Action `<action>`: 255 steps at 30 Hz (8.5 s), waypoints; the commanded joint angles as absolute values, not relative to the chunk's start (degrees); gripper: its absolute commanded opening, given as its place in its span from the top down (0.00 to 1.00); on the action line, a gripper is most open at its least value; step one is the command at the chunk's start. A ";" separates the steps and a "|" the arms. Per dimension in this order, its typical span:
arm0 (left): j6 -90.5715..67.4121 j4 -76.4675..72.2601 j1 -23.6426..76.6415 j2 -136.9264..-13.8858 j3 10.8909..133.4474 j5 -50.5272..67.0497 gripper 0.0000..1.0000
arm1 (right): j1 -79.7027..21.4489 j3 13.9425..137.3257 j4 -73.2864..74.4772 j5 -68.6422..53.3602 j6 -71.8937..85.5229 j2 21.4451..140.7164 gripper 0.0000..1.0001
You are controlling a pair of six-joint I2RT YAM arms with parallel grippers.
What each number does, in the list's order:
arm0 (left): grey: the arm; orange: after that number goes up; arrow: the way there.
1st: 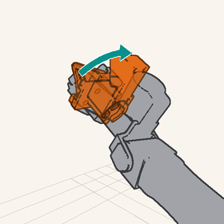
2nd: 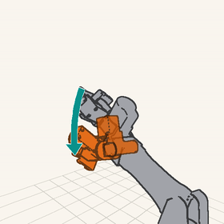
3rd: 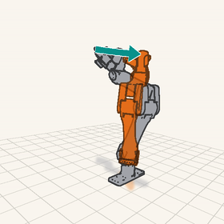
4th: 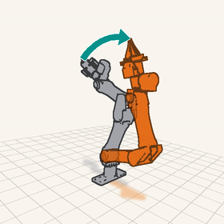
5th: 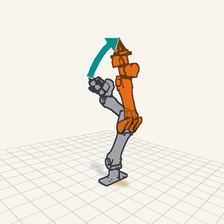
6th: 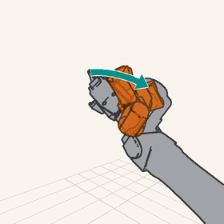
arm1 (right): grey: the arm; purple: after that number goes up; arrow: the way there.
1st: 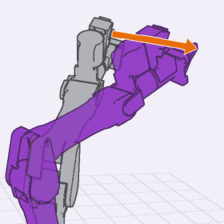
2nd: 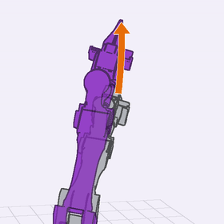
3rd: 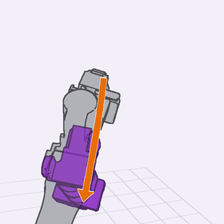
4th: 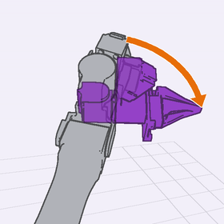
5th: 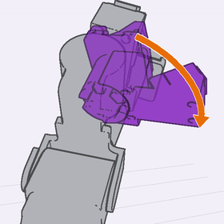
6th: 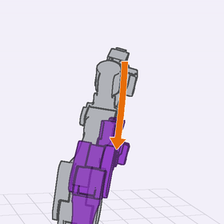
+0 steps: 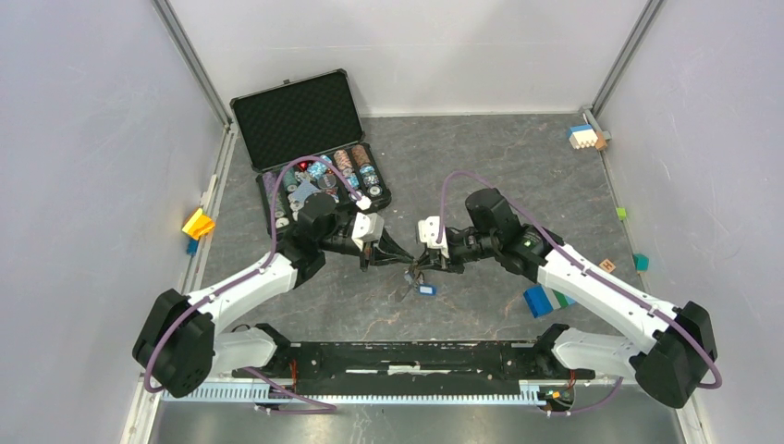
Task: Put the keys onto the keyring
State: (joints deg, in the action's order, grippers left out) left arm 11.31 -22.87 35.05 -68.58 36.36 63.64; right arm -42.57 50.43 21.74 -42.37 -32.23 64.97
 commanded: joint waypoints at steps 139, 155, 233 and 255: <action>30.44 -1.08 34.24 -69.02 44.10 59.01 0.66 | -45.38 59.87 30.13 -30.76 -35.50 66.77 1.00; 26.24 -8.09 34.46 -69.81 42.67 60.13 0.60 | -48.23 66.65 36.67 -25.68 -35.98 72.42 1.00; -15.44 -65.71 34.54 -72.12 26.63 62.67 0.98 | -41.66 50.89 16.46 -46.34 -31.07 61.31 0.97; 9.27 -31.79 34.54 -69.77 33.39 61.76 0.83 | -42.88 54.66 23.50 -37.22 -34.36 63.33 1.00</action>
